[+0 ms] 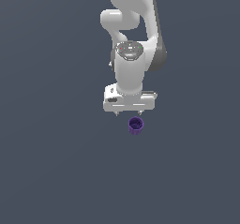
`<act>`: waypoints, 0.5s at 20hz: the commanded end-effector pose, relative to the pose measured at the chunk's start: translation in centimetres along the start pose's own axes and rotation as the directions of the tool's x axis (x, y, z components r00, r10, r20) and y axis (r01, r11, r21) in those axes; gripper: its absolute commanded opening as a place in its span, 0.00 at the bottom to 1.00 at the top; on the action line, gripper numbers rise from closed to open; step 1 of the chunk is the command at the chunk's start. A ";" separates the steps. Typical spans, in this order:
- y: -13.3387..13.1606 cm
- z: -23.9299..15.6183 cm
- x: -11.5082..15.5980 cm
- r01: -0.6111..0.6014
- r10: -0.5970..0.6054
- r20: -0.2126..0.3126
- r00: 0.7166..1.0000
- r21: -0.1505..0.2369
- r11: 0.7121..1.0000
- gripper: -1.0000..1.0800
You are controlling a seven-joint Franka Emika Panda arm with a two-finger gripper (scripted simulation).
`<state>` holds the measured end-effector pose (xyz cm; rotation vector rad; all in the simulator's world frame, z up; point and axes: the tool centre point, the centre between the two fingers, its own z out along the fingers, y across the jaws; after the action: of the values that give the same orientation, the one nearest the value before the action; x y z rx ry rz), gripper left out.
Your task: Pick up the object and move it to a goal position.
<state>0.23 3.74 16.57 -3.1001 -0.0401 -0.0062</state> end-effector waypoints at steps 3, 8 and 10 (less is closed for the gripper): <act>0.0 0.0 0.1 -0.003 0.003 0.000 1.000 0.001 1.000 0.62; 0.3 0.1 0.4 -0.018 0.018 0.001 1.000 0.009 1.000 0.62; 0.3 0.1 0.3 -0.018 0.018 0.000 1.000 0.009 1.000 0.62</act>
<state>0.56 3.46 16.46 -3.0919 -0.0133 -0.0045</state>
